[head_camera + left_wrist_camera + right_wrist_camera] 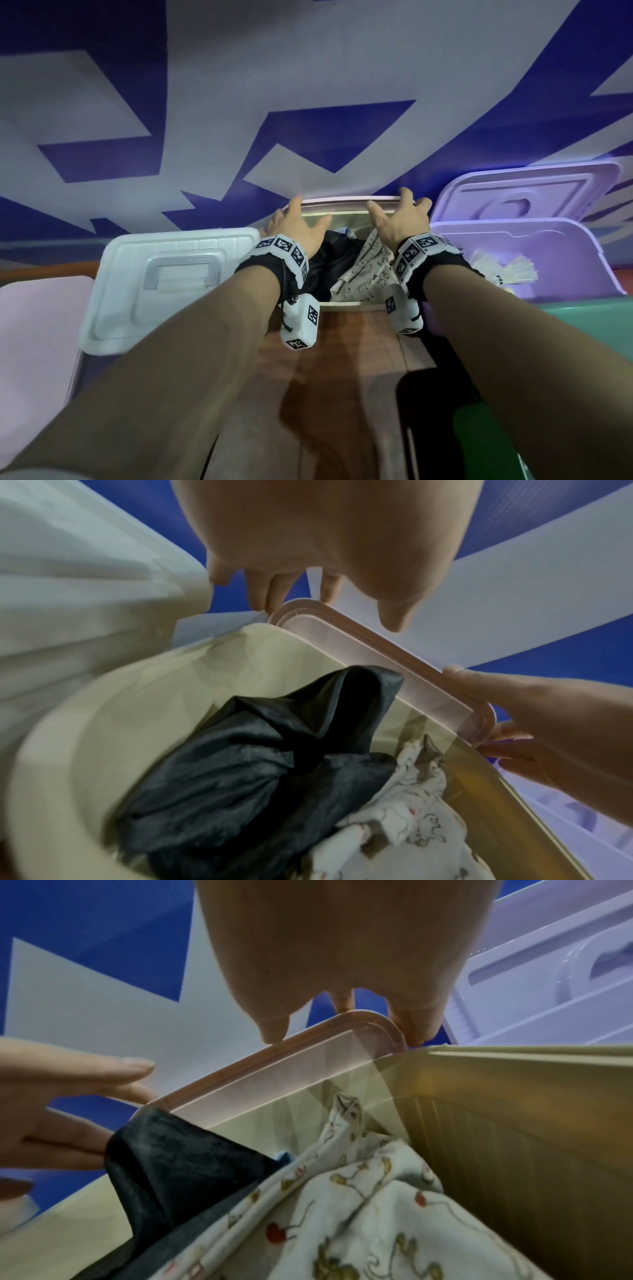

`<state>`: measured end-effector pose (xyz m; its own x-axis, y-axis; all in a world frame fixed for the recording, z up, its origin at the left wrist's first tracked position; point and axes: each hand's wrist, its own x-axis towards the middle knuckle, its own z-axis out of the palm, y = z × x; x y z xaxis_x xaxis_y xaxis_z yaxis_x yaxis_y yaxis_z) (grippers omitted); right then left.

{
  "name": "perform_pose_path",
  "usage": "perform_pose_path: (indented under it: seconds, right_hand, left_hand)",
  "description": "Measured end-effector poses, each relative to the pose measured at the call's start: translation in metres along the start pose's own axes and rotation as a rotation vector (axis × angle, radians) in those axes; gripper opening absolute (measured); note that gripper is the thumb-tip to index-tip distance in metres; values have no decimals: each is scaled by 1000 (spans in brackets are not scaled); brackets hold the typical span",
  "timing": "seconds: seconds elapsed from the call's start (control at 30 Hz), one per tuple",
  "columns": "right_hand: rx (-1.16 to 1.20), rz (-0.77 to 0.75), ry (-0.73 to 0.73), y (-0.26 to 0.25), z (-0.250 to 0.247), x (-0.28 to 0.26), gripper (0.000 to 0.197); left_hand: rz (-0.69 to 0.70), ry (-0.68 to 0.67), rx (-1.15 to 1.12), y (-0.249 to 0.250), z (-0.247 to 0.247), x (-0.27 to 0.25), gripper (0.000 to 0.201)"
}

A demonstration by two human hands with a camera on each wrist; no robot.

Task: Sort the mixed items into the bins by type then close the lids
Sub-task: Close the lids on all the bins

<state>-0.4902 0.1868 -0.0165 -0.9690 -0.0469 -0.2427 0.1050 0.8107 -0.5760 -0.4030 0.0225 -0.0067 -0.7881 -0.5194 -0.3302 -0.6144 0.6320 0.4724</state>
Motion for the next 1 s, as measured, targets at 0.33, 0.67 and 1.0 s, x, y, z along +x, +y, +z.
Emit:
perform_pose_path:
  seconds: [0.33,0.67,1.0]
  right_hand:
    - [-19,-101,159,-8,-6,-18,66]
    - [40,-174,243,-17,-31,-56,61]
    - [-41,-143,189,7,-32,-112,69]
  left_hand:
    - [-34,79,-213,8,-9,-20,71]
    - [45,152,-306,9,-34,-58,64]
    - [30,154,-333,-5,-30,-115,54]
